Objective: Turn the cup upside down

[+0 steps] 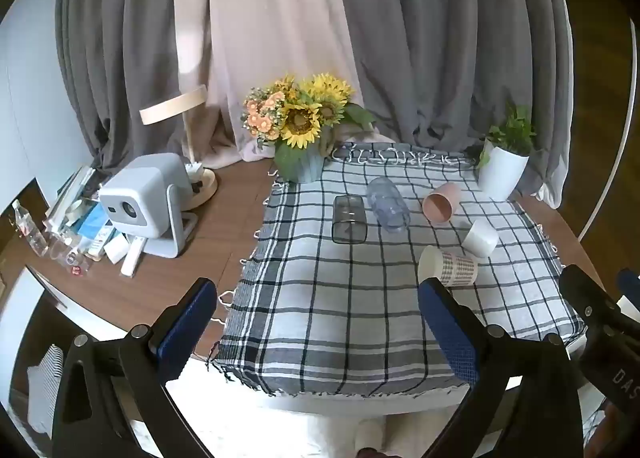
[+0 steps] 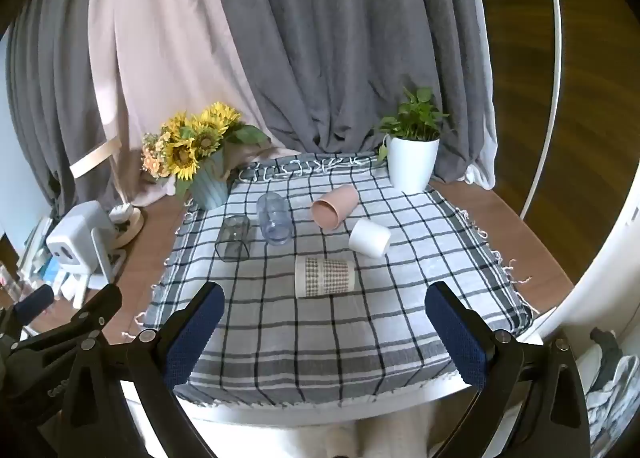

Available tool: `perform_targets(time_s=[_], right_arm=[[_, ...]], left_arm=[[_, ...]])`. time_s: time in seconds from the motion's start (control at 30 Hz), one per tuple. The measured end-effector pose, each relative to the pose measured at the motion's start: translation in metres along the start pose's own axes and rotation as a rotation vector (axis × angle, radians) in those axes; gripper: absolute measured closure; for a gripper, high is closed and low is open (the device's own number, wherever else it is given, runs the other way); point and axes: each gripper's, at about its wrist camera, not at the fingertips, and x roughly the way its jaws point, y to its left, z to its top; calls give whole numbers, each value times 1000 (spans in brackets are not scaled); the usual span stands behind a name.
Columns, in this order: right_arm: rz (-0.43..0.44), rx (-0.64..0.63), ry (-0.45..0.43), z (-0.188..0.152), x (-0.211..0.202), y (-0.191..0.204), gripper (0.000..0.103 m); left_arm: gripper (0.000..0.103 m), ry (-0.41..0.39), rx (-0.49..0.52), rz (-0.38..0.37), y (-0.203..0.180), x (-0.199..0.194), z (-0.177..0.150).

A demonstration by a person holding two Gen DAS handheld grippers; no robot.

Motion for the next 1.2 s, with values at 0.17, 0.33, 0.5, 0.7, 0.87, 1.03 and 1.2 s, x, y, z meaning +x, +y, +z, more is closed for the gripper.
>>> perform_targets(time_s=[0.17,0.33,0.5,0.7,0.87,1.03,1.2], right_arm=[[-2,-1,-10,1,-1,-1,1],[7,8,-9,1,-1,-4,1],[5,8,-13,3,-2,-4,1],[4,13,-7,3,-1,-4,1],[6,11,-9,3,-2,-5,1],[7,12,-9,2,-3,-5,1],[8,14,-9,1,-4,-5,1]], left_arm=[[0,-17,7,10,0,-5,-2],[0,-14,-1,11,1,-2,5],[0,-13,-7,1,-1,-5,8],[0,-12,-10,-6,-3,-6,6],[0,-11,-13,-13,-3,-8,5],[0,-13,-14,-10,-3,-9,4],[0,-9,-19,-16,-2,-9,3]])
